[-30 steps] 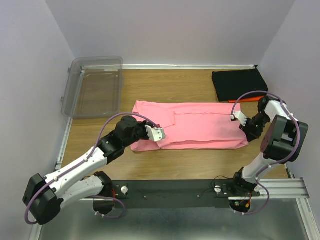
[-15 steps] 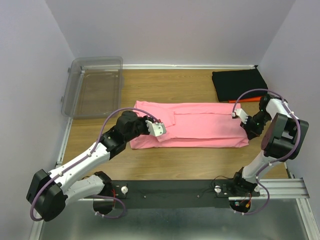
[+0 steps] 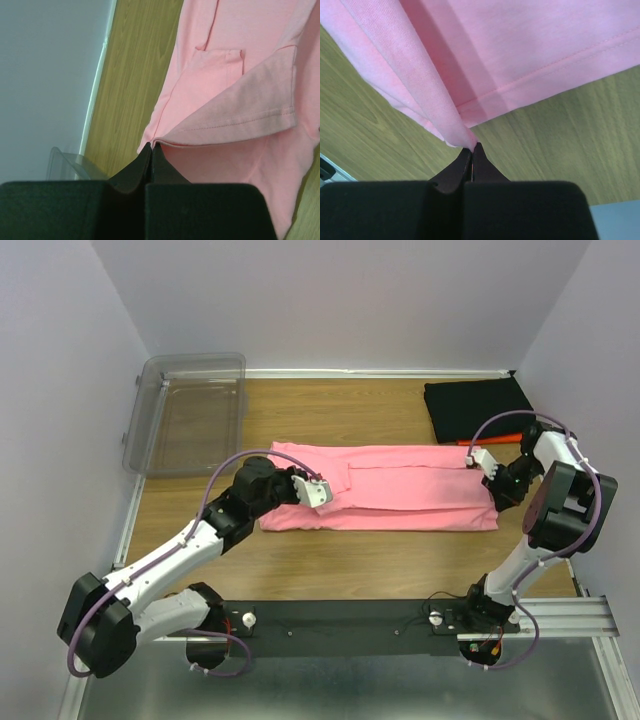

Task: Fold and stack the t-shirts
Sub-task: Fold the tshirt

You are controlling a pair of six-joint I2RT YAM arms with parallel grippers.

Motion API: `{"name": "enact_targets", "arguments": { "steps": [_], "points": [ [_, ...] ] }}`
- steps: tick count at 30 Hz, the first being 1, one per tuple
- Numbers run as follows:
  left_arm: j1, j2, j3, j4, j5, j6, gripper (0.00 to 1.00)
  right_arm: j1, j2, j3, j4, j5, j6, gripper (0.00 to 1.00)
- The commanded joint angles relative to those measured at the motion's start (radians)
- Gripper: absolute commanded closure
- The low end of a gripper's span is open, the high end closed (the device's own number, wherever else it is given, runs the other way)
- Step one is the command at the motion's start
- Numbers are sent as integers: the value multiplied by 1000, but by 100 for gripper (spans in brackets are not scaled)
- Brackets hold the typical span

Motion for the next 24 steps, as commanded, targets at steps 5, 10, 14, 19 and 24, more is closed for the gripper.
{"name": "enact_targets", "arguments": {
  "steps": [5, 10, 14, 19, 24],
  "points": [
    [17, 28, 37, 33, 23, 13, 100, -10, 49, 70, -18, -54, 16, 99],
    [18, 25, 34, 42, 20, 15, 100, -10, 64, 89, -27, -58, 19, 100],
    [20, 33, 40, 42, 21, 18, 100, -10, 68, 92, -27, -58, 20, 99],
    [21, 44, 46, 44, 23, 19, 100, -10, 75, 103, -29, -63, 25, 99],
    [20, 50, 49, 48, 31, 21, 100, -10, 87, 112, -29, -63, 31, 99]
  ]
}}
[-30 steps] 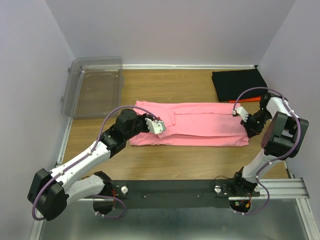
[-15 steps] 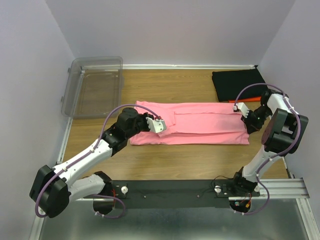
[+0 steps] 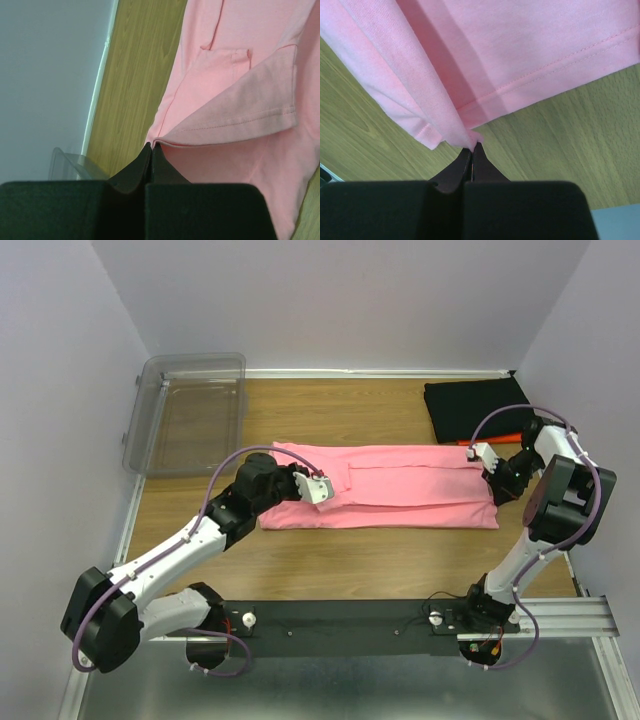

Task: Fold and stack the t-shirts
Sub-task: Fold the tshirt

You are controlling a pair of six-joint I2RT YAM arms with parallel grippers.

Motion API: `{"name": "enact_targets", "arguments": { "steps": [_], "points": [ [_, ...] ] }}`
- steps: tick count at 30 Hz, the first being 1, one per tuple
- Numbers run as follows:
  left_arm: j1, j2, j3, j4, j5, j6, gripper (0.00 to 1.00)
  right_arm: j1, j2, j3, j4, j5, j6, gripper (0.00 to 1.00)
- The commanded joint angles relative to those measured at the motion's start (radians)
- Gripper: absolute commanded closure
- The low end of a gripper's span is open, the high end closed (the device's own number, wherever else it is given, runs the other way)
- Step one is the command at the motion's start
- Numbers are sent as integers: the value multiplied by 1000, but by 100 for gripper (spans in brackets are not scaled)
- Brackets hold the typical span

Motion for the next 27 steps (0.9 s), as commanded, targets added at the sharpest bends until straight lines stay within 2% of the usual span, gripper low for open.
{"name": "enact_targets", "arguments": {
  "steps": [1, 11, 27],
  "points": [
    [8, 14, 32, 33, 29, 14, 100, -10, 26, 32, -14, -24, 13, 99],
    [9, 70, 78, 36, 35, 29, 100, -10, 31, 39, -14, -24, 18, 99],
    [22, 76, 80, 44, 48, 34, 100, -10, 52, 53, -13, -30, 27, 96]
  ]
}}
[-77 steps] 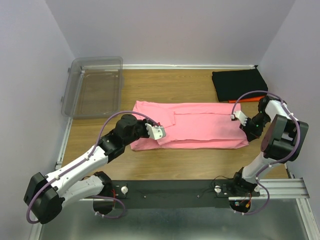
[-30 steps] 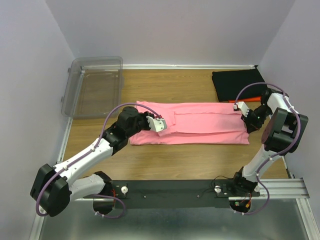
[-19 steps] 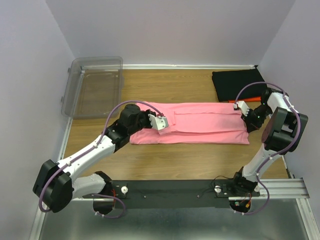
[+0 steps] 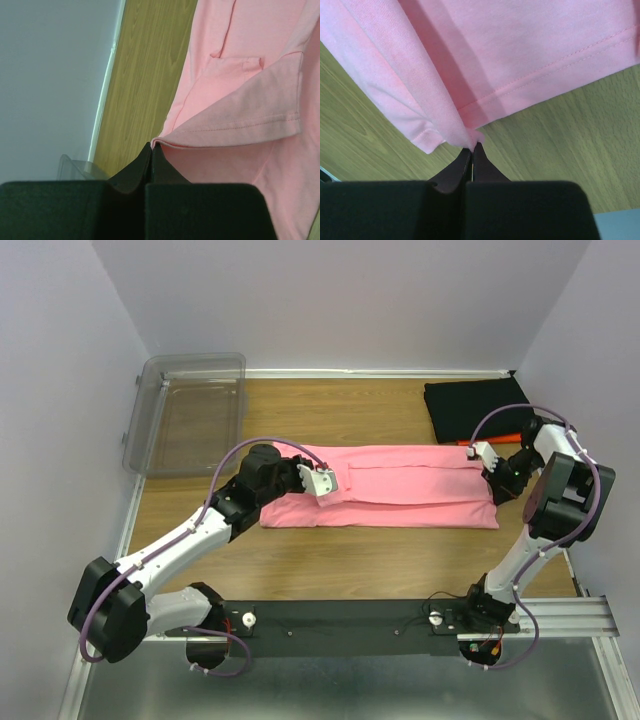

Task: Fold and stack the t-shirts
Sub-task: Fold the tshirt

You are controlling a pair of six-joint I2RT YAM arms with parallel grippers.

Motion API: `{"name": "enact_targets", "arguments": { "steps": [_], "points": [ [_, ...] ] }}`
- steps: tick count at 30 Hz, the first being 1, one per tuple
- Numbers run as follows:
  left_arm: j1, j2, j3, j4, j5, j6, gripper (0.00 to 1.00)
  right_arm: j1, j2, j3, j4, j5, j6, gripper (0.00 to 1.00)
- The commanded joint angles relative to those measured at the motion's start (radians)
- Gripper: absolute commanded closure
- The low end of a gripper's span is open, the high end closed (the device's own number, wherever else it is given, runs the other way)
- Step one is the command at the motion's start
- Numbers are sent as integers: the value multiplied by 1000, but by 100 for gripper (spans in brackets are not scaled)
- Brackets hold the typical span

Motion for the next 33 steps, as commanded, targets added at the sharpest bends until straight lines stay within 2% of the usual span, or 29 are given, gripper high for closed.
{"name": "enact_targets", "arguments": {
  "steps": [1, 33],
  "points": [
    [9, 10, 18, 29, 32, 11, 100, -10, 24, 32, -12, -27, 10, 96],
    [20, 101, 87, 30, 56, 37, 100, -10, 45, 51, -14, -14, 24, 96]
  ]
}}
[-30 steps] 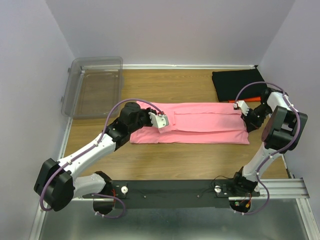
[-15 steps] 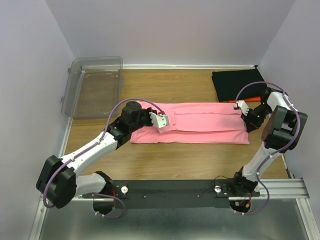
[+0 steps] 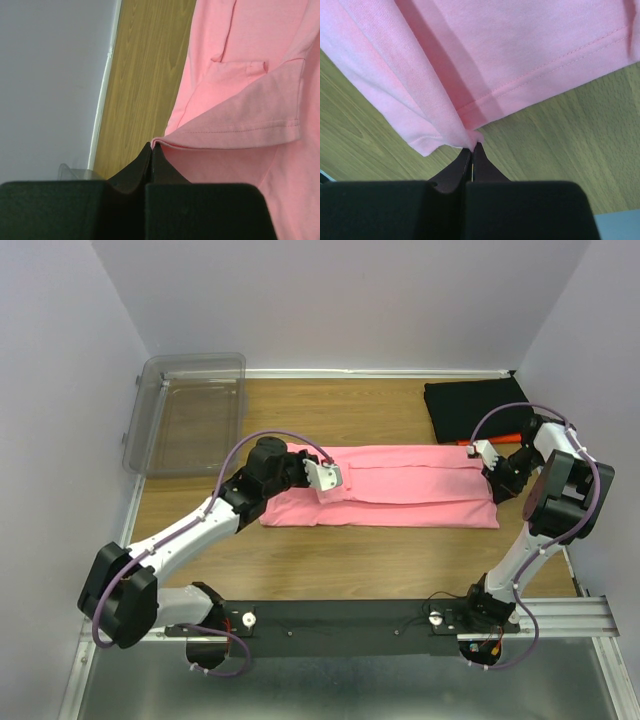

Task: Fold and stack the t-shirts
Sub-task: Fold the tshirt

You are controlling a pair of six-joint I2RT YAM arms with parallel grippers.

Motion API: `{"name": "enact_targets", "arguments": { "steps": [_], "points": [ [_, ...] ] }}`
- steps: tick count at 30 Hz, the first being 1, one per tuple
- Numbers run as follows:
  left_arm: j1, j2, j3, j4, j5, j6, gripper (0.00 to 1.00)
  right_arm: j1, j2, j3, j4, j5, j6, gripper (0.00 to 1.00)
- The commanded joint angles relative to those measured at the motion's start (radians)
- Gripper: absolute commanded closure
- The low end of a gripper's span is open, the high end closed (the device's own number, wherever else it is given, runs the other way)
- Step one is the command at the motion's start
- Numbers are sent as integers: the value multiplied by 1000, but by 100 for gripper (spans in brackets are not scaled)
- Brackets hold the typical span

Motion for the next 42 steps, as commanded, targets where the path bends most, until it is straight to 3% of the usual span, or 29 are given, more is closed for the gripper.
{"name": "enact_targets", "arguments": {
  "steps": [1, 42],
  "points": [
    [10, 15, 37, 15, 29, 15, 100, -10, 19, 25, -14, -12, 8, 96],
    [14, 181, 177, -29, 52, 59, 100, -20, 30, 17, -6, 14, 15, 97]
  ]
}}
